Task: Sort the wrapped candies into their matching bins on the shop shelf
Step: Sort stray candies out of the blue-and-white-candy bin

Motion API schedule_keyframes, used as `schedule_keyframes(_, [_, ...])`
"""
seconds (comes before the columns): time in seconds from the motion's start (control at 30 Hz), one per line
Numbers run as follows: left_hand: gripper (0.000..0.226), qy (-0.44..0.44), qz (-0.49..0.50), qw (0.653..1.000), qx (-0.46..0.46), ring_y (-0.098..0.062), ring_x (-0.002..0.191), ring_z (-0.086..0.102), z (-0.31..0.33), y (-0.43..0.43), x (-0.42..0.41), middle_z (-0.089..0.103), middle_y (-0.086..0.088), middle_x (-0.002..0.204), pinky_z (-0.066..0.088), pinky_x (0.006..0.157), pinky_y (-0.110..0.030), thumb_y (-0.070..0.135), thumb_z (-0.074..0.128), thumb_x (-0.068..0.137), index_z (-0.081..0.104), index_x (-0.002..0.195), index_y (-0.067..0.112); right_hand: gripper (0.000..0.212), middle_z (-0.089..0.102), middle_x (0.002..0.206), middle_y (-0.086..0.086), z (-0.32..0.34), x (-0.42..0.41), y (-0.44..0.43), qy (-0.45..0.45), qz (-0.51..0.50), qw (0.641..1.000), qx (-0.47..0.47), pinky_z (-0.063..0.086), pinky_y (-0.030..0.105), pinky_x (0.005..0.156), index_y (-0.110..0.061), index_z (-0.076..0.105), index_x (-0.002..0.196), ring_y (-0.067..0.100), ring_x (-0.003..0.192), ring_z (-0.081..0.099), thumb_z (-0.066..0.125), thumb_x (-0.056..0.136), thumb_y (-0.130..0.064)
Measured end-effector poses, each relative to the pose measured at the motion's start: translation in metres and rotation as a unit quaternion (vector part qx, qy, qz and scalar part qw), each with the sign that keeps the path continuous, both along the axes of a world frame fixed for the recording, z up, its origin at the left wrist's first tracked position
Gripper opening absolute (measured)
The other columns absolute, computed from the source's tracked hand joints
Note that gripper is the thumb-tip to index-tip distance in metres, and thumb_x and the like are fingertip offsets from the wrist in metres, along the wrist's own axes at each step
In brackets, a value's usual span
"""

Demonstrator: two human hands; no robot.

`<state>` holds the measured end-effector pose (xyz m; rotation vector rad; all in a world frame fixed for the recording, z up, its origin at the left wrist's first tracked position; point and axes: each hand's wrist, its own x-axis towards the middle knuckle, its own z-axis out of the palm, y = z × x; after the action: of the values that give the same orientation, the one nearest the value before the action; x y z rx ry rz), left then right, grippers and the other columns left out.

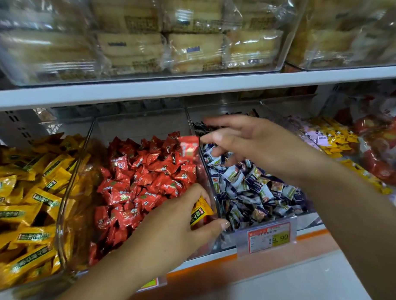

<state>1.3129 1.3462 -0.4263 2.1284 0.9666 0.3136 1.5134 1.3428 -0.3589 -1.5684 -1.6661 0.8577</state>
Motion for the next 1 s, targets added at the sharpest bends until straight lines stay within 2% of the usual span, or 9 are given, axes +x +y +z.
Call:
schedule_keyframes(0.13, [0.045, 0.005, 0.000, 1.000, -0.004, -0.015, 0.057, 0.053, 0.000, 0.000, -0.001, 0.058, 0.009, 0.071, 0.046, 0.058, -0.040, 0.076, 0.046, 0.066, 0.040, 0.092, 0.040, 0.019, 0.064, 0.105, -0.023, 0.001, 0.018, -0.003, -0.184, 0.008, 0.979, -0.089, 0.043, 0.009, 0.065, -0.045, 0.062, 0.109, -0.010, 0.091, 0.061, 0.062, 0.091, -0.041])
schedule_keyframes(0.2, [0.045, 0.004, 0.001, 1.000, -0.006, -0.013, 0.055, 0.051, 0.001, 0.000, -0.001, 0.057, 0.007, 0.070, 0.043, 0.056, -0.037, 0.077, 0.046, 0.067, 0.040, 0.090, 0.039, 0.036, 0.056, 0.124, -0.020, -0.010, 0.018, -0.008, -0.251, 0.068, 0.949, -0.181, 0.042, 0.010, 0.072, -0.050, 0.056, 0.119, -0.002, 0.107, 0.056, 0.068, 0.085, -0.044])
schedule_keyframes(0.3, [0.045, 0.002, 0.005, 1.000, -0.004, -0.007, 0.050, 0.043, 0.003, 0.002, 0.002, 0.053, 0.008, 0.063, 0.034, 0.051, -0.025, 0.075, 0.048, 0.070, 0.042, 0.089, 0.034, 0.075, 0.006, 0.159, -0.020, -0.040, -0.001, -0.008, -0.335, 0.140, 0.897, -0.252, 0.025, 0.044, 0.114, -0.048, 0.028, 0.145, 0.018, 0.147, 0.009, 0.069, 0.083, -0.048])
schedule_keyframes(0.4, [0.037, -0.001, 0.012, 1.000, -0.002, -0.007, 0.047, 0.042, 0.003, 0.003, 0.005, 0.052, 0.009, 0.059, 0.030, 0.049, -0.021, 0.064, 0.058, 0.080, 0.042, 0.088, 0.031, 0.085, -0.021, 0.155, -0.024, -0.062, -0.005, -0.001, -0.406, 0.135, 0.875, -0.224, 0.003, 0.066, 0.113, -0.044, 0.017, 0.148, 0.025, 0.146, -0.018, 0.069, 0.081, -0.052])
schedule_keyframes(0.53, [0.035, -0.003, 0.013, 1.000, -0.009, -0.007, 0.046, 0.041, 0.005, 0.002, 0.008, 0.050, 0.010, 0.057, 0.031, 0.048, -0.020, 0.056, 0.061, 0.083, 0.042, 0.086, 0.028, 0.076, -0.009, 0.158, -0.014, -0.077, -0.001, 0.004, -0.471, 0.088, 0.868, -0.130, 0.021, 0.059, 0.108, -0.044, 0.027, 0.140, 0.030, 0.141, 0.005, 0.071, 0.079, -0.050])
schedule_keyframes(0.7, [0.033, 0.001, 0.019, 1.000, -0.017, -0.007, 0.044, 0.042, 0.007, 0.000, 0.008, 0.051, 0.011, 0.054, 0.032, 0.047, -0.018, 0.053, 0.062, 0.083, 0.042, 0.085, 0.027, 0.035, 0.033, 0.143, -0.010, -0.076, 0.018, 0.014, -0.449, -0.002, 0.893, -0.038, 0.048, 0.042, 0.083, -0.039, 0.056, 0.112, 0.024, 0.128, 0.029, 0.071, 0.084, -0.026])
schedule_keyframes(0.8, [0.034, 0.004, 0.020, 1.000, -0.015, -0.007, 0.045, 0.043, 0.003, 0.000, 0.007, 0.052, 0.009, 0.058, 0.035, 0.049, -0.022, 0.059, 0.060, 0.081, 0.041, 0.084, 0.031, 0.026, 0.047, 0.130, -0.014, -0.075, 0.030, 0.018, -0.419, -0.024, 0.907, -0.012, 0.041, 0.033, 0.071, -0.036, 0.057, 0.095, 0.022, 0.124, 0.037, 0.067, 0.085, -0.015])
schedule_keyframes(0.9, [0.034, 0.009, 0.020, 1.000, -0.016, -0.007, 0.046, 0.043, 0.001, 0.002, 0.007, 0.053, 0.008, 0.059, 0.035, 0.049, -0.021, 0.061, 0.059, 0.080, 0.041, 0.084, 0.033, 0.030, 0.054, 0.119, -0.011, -0.070, 0.043, 0.020, -0.339, -0.062, 0.939, 0.008, 0.048, 0.033, 0.079, -0.041, 0.054, 0.081, 0.019, 0.109, 0.052, 0.067, 0.083, -0.014])
schedule_keyframes(1.0, [0.034, 0.008, 0.016, 1.000, -0.025, -0.007, 0.046, 0.042, 0.001, 0.003, 0.007, 0.053, 0.009, 0.059, 0.033, 0.048, -0.020, 0.062, 0.059, 0.079, 0.041, 0.083, 0.035, 0.020, 0.054, 0.117, -0.008, -0.056, 0.053, 0.014, -0.219, -0.082, 0.972, 0.017, 0.038, 0.019, 0.076, -0.037, 0.061, 0.088, 0.009, 0.090, 0.059, 0.070, 0.086, -0.019])
